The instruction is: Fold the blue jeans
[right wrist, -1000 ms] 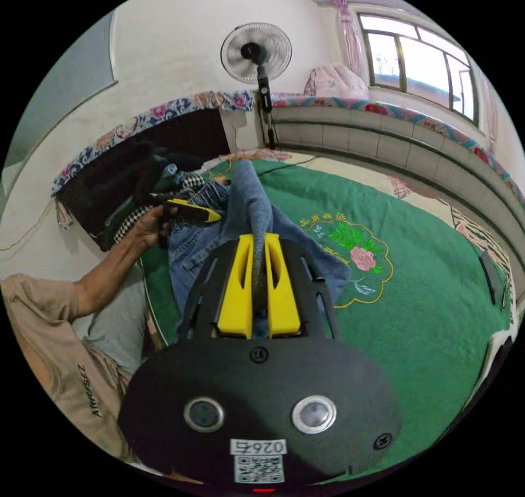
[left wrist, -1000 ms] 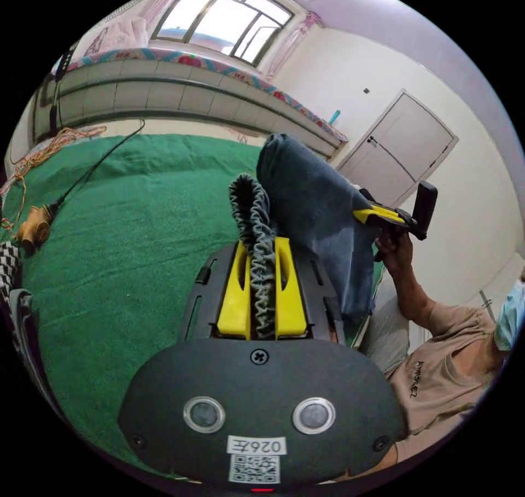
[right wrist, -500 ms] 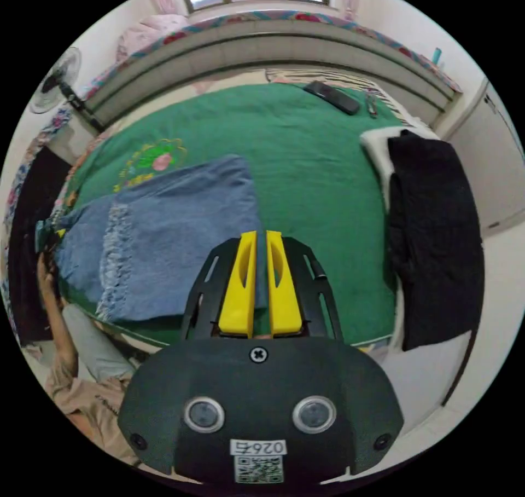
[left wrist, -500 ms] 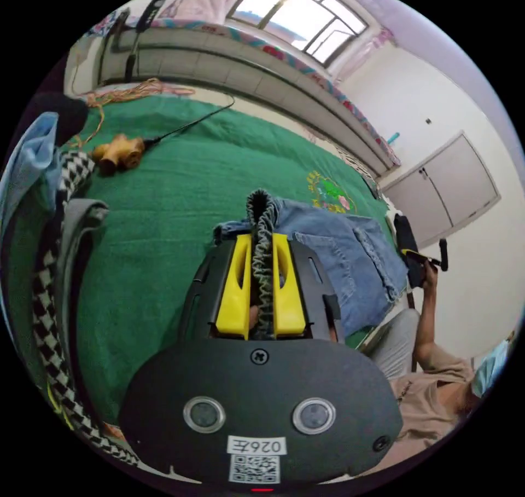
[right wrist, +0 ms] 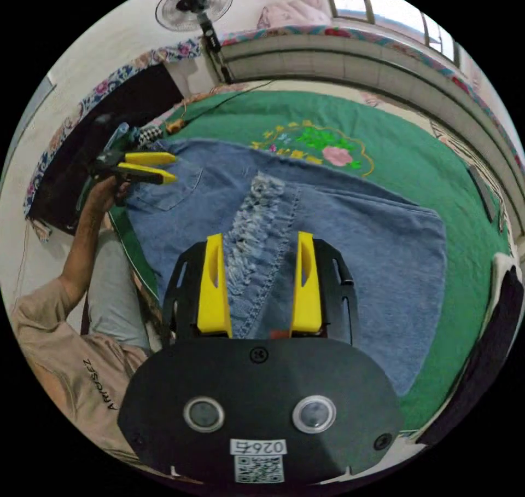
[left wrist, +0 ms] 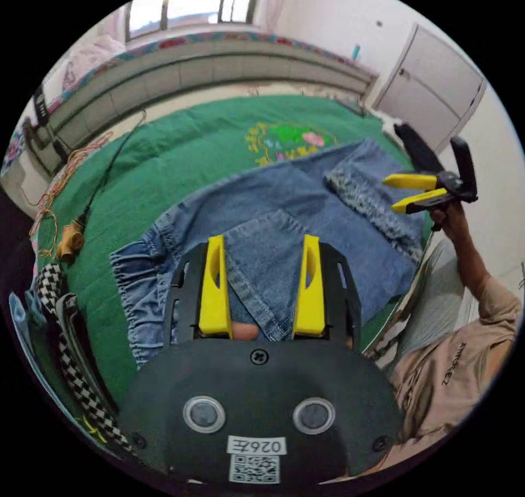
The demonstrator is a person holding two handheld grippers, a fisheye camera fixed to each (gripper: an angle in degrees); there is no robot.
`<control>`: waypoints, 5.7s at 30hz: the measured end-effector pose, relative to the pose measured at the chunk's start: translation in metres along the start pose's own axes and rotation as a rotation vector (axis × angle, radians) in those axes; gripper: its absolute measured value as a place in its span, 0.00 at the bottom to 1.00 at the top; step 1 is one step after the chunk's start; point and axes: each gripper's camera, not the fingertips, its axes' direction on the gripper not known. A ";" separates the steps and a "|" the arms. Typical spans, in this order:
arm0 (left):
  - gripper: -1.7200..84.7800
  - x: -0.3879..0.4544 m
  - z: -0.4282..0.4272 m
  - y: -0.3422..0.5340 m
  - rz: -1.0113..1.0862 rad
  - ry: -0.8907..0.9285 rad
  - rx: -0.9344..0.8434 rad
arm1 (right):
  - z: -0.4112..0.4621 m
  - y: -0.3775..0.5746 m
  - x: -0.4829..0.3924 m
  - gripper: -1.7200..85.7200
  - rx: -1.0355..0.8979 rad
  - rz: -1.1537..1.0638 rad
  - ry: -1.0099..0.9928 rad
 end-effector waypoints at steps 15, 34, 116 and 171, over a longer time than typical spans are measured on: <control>0.01 0.016 -0.075 0.045 -0.011 0.215 0.386 | -0.169 0.060 0.058 0.01 0.156 0.083 0.374; 0.15 0.018 -0.083 0.034 -0.120 0.095 0.360 | -0.314 0.193 0.233 0.03 0.244 0.463 0.457; 0.08 -0.088 -0.118 -0.036 -0.158 0.033 -0.055 | -0.248 -0.010 0.367 0.01 -0.210 0.205 0.238; 0.26 -0.026 -0.315 0.331 -0.533 0.151 0.491 | -0.346 0.164 0.212 0.20 0.204 0.441 0.282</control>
